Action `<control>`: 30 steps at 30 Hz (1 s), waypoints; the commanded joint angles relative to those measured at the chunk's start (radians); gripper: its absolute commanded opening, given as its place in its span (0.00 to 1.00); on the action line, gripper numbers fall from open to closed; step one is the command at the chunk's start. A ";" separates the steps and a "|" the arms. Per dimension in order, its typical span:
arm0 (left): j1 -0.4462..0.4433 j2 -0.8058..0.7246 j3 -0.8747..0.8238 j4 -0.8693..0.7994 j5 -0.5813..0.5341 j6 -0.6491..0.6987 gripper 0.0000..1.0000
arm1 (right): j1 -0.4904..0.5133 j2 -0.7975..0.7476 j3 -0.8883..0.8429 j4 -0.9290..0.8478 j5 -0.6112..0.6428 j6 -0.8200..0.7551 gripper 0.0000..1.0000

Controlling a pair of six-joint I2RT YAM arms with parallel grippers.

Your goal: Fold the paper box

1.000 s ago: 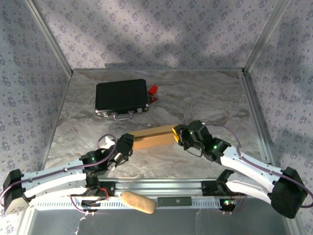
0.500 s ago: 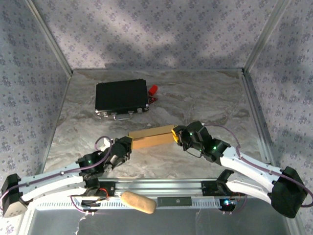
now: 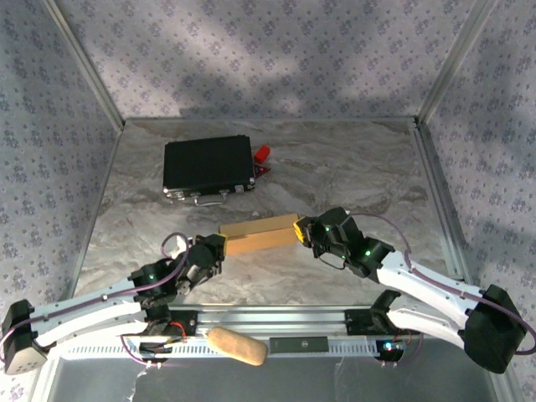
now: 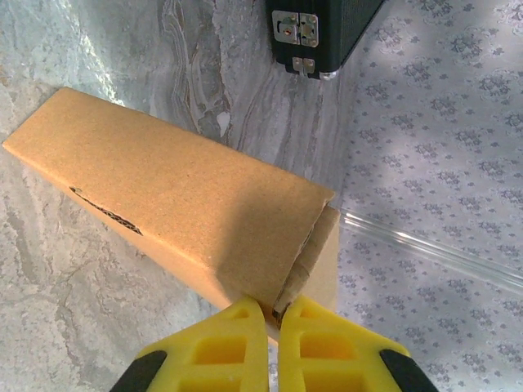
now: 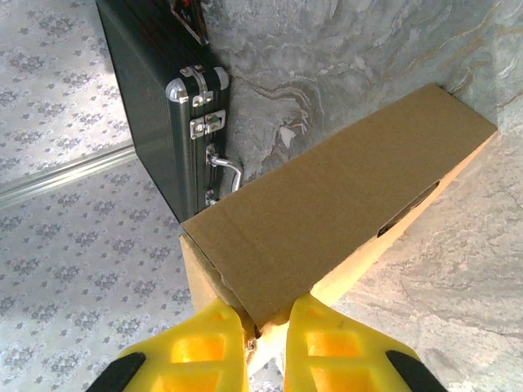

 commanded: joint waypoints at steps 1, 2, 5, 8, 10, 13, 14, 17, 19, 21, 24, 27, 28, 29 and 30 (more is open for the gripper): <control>0.044 -0.018 -0.022 -0.133 0.015 -0.119 0.10 | -0.023 0.036 -0.047 -0.184 0.034 -0.011 0.06; 0.050 -0.036 -0.016 -0.141 0.015 -0.094 0.20 | -0.025 0.036 -0.045 -0.187 0.035 -0.013 0.06; 0.068 -0.102 0.026 -0.181 -0.007 0.012 0.50 | -0.024 0.034 -0.039 -0.190 0.032 -0.018 0.06; 0.094 -0.148 0.110 -0.244 -0.001 0.141 0.71 | -0.025 0.034 -0.037 -0.190 0.029 -0.017 0.06; 0.107 -0.146 0.167 -0.304 0.029 0.192 0.73 | -0.025 0.033 -0.032 -0.191 0.030 -0.017 0.07; 0.116 -0.124 0.210 -0.321 0.057 0.259 0.70 | -0.021 0.036 -0.023 -0.193 0.035 -0.023 0.07; 0.123 -0.112 0.215 -0.305 0.073 0.287 0.69 | -0.019 0.038 -0.018 -0.195 0.039 -0.029 0.06; 0.158 -0.055 0.230 -0.254 0.153 0.378 0.66 | -0.007 0.033 -0.005 -0.225 0.052 -0.050 0.06; 0.175 -0.017 0.243 -0.261 0.206 0.414 0.65 | 0.013 0.021 -0.004 -0.255 0.073 -0.061 0.06; 0.176 0.013 0.247 -0.263 0.249 0.447 0.61 | 0.046 0.001 -0.008 -0.309 0.101 -0.079 0.06; 0.170 0.055 0.260 -0.275 0.285 0.496 0.59 | 0.085 -0.047 -0.048 -0.380 0.130 -0.084 0.06; 0.147 0.088 0.273 -0.278 0.284 0.532 0.59 | 0.132 -0.134 -0.124 -0.440 0.187 -0.051 0.08; 0.141 0.093 0.276 -0.282 0.280 0.534 0.59 | 0.150 -0.158 -0.151 -0.442 0.202 -0.039 0.08; 0.137 0.098 0.277 -0.281 0.278 0.536 0.59 | 0.173 -0.183 -0.178 -0.439 0.217 -0.024 0.09; 0.134 0.098 0.275 -0.277 0.273 0.542 0.59 | 0.191 -0.207 -0.207 -0.437 0.228 -0.002 0.10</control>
